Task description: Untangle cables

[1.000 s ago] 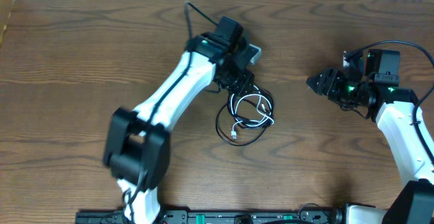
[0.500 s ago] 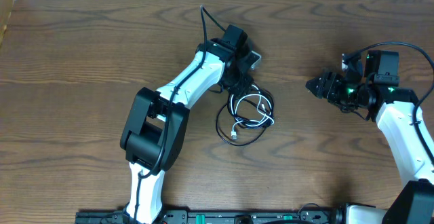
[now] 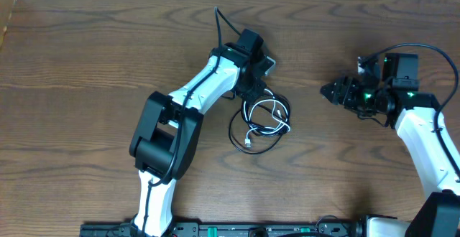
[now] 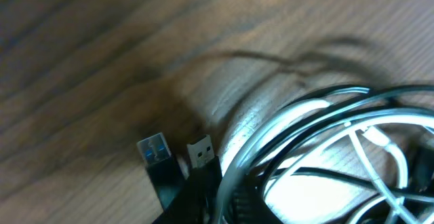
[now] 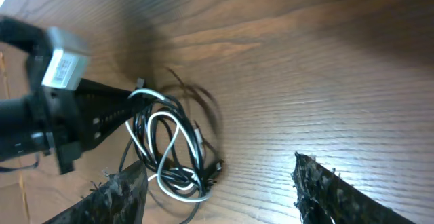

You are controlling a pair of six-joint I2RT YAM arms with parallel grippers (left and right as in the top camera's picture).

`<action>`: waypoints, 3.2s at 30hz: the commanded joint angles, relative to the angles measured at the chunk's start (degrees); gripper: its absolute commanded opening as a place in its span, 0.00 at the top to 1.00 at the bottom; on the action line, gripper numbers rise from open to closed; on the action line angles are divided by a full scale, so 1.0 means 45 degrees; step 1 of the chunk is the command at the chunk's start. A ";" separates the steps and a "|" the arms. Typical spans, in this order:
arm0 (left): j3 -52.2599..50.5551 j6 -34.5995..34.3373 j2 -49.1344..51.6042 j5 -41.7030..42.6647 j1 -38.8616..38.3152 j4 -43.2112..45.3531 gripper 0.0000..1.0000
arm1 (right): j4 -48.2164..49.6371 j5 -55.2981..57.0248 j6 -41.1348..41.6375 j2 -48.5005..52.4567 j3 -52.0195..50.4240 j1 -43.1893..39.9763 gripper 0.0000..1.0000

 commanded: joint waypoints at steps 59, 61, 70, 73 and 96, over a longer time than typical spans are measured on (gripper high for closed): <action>0.0748 -0.4920 -0.6679 0.1753 -0.0010 -0.0772 0.93 | 0.5576 0.1812 0.5202 0.2948 0.0015 0.5629 0.41; 0.0748 -0.4920 -0.6679 0.1749 -0.0010 -0.0772 0.92 | 0.5532 0.1817 0.5197 0.3181 0.0015 0.5780 0.41; 0.0748 -0.4915 -0.6999 0.1710 0.0087 -0.0656 0.92 | 0.4391 0.3565 0.5435 0.3823 0.0015 0.5668 0.42; 0.0748 -0.4920 -0.7475 0.1705 0.0238 -0.0486 0.93 | 0.4313 0.3721 0.5372 0.3963 0.0010 0.5595 0.41; 0.0738 -0.5479 -0.8578 0.1715 0.0214 -0.1117 0.93 | 0.4235 0.1472 0.2982 0.4138 0.0015 0.4668 0.40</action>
